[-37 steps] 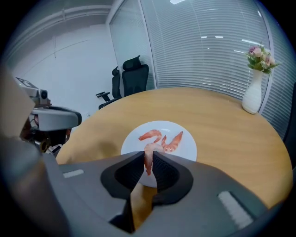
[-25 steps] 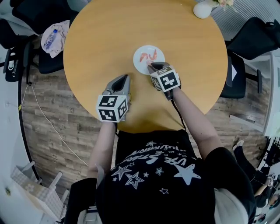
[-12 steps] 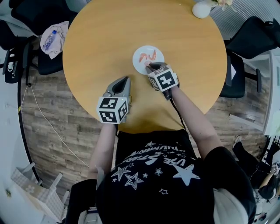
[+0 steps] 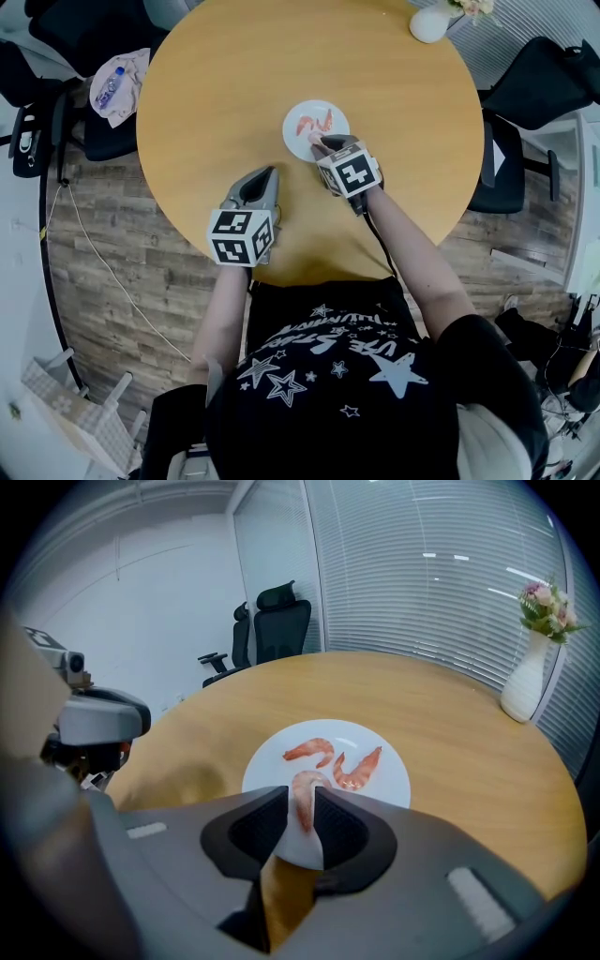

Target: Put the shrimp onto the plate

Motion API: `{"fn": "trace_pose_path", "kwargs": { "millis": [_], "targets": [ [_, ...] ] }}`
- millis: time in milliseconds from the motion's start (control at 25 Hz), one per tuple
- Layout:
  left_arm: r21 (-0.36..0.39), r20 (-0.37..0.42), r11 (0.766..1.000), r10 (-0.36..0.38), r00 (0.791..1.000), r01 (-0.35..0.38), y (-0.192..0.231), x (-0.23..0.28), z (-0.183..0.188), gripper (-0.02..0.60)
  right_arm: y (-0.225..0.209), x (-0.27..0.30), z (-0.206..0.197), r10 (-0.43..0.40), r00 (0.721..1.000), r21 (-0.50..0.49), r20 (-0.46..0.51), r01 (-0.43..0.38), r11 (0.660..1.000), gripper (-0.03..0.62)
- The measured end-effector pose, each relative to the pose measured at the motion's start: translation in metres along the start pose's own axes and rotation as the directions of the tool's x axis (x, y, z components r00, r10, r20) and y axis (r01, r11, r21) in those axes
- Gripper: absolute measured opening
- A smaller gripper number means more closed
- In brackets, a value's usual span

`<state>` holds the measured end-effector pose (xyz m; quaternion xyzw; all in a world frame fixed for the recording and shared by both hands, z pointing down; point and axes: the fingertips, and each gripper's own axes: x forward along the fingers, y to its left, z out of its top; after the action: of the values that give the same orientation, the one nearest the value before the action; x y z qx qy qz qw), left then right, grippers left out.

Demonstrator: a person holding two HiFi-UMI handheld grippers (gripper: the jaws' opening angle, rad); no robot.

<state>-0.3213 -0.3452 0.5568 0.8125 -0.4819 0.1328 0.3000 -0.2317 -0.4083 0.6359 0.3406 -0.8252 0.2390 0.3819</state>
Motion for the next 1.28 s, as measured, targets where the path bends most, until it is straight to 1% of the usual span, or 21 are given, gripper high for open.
{"fn": "trace_pose_path", "kwargs": {
  "millis": [160, 320, 560, 680, 800, 960, 1120, 1280],
  "targets": [
    [-0.006, 0.013, 1.0, 0.016, 1.0, -0.016, -0.002, -0.006, 0.001, 0.002, 0.001, -0.009, 0.002, -0.003, 1.0, -0.008, 0.014, 0.003, 1.0, 0.091],
    [-0.016, 0.03, 0.999, 0.039, 0.999, -0.038, -0.007, -0.016, 0.002, 0.002, 0.005, -0.021, 0.004, 0.013, 0.999, -0.026, 0.033, -0.012, 1.0, 0.091],
    [-0.03, 0.057, 0.994, 0.102, 0.993, -0.101, -0.021, -0.031, -0.002, 0.002, 0.01, -0.042, 0.003, 0.054, 0.996, -0.05, 0.075, -0.051, 0.997, 0.091],
    [-0.04, 0.073, 0.99, 0.139, 0.988, -0.136, -0.033, -0.04, -0.005, 0.002, 0.012, -0.059, 0.001, 0.077, 0.991, -0.058, 0.107, -0.071, 0.996, 0.089],
    [-0.032, 0.092, 0.985, 0.171, 0.981, -0.169, -0.049, -0.048, -0.003, 0.002, 0.012, -0.077, 0.001, 0.104, 0.985, -0.07, 0.14, -0.095, 0.993, 0.087],
    [-0.034, 0.127, 0.975, 0.223, 0.966, -0.221, -0.068, -0.062, -0.001, 0.002, 0.014, -0.097, 0.0, 0.147, 0.975, -0.096, 0.167, -0.132, 0.987, 0.086],
    [-0.037, 0.141, 0.969, 0.248, 0.958, -0.246, -0.095, -0.072, -0.009, 0.002, 0.012, -0.122, -0.014, 0.17, 0.967, -0.103, 0.189, -0.152, 0.983, 0.08],
    [-0.053, 0.163, 0.959, 0.282, 0.945, -0.277, -0.117, -0.08, -0.014, 0.002, 0.011, -0.141, -0.028, 0.198, 0.961, -0.13, 0.193, -0.175, 0.976, 0.078]
  ]
}}
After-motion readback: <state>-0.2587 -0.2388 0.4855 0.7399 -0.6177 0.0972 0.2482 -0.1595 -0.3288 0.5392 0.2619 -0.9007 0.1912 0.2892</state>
